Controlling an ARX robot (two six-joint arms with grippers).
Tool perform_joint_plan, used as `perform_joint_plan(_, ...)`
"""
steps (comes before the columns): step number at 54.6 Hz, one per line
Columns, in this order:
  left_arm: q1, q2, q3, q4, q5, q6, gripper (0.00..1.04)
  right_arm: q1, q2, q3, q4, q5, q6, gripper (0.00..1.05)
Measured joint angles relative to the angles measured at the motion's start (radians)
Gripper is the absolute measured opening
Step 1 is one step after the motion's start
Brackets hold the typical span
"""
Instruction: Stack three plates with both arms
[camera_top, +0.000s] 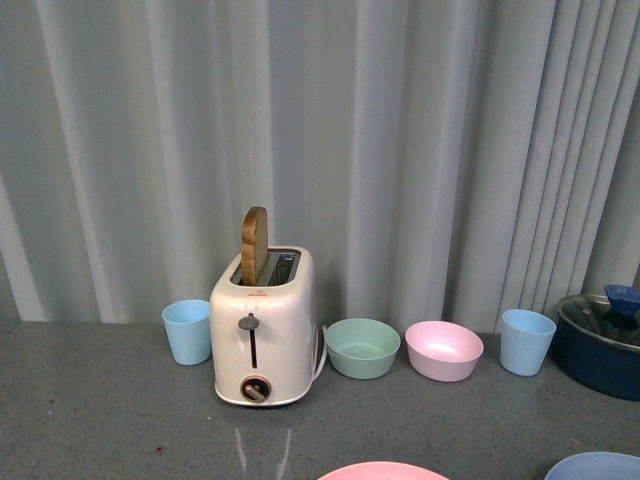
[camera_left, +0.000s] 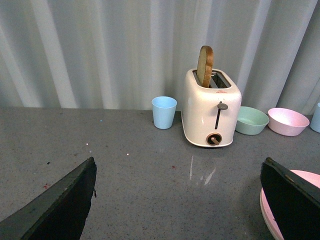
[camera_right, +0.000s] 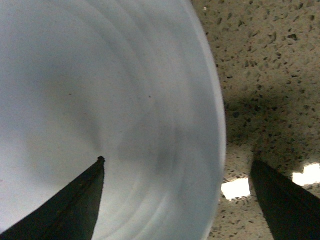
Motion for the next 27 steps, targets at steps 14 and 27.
perform_joint_plan(14,0.000,0.000,0.000,0.000,0.000,0.000,0.98,-0.009,0.001,-0.003,0.000,-0.002,-0.007,0.41)
perform_joint_plan(27,0.000,0.000,0.000,0.000,0.000,0.000,0.98,-0.016,-0.016,0.003,-0.008,-0.027,0.015,0.04)
